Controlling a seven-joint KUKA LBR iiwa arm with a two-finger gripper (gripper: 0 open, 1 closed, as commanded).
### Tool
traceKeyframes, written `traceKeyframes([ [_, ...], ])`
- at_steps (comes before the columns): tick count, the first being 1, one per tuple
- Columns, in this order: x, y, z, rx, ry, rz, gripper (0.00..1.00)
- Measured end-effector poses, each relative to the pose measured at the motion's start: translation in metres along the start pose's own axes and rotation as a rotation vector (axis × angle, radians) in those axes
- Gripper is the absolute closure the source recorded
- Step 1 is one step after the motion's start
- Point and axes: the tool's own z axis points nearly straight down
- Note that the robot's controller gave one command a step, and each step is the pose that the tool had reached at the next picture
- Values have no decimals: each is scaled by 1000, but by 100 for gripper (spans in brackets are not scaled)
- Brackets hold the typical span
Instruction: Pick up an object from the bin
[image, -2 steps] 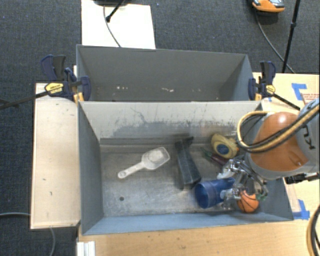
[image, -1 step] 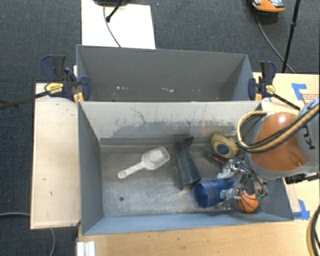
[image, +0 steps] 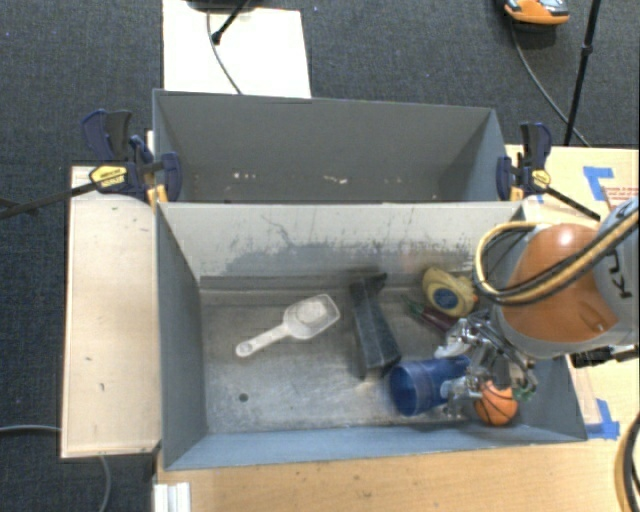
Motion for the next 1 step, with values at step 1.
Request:
traceKeyframes([
  [1, -2, -2, -122, -5, 12, -3, 100],
])
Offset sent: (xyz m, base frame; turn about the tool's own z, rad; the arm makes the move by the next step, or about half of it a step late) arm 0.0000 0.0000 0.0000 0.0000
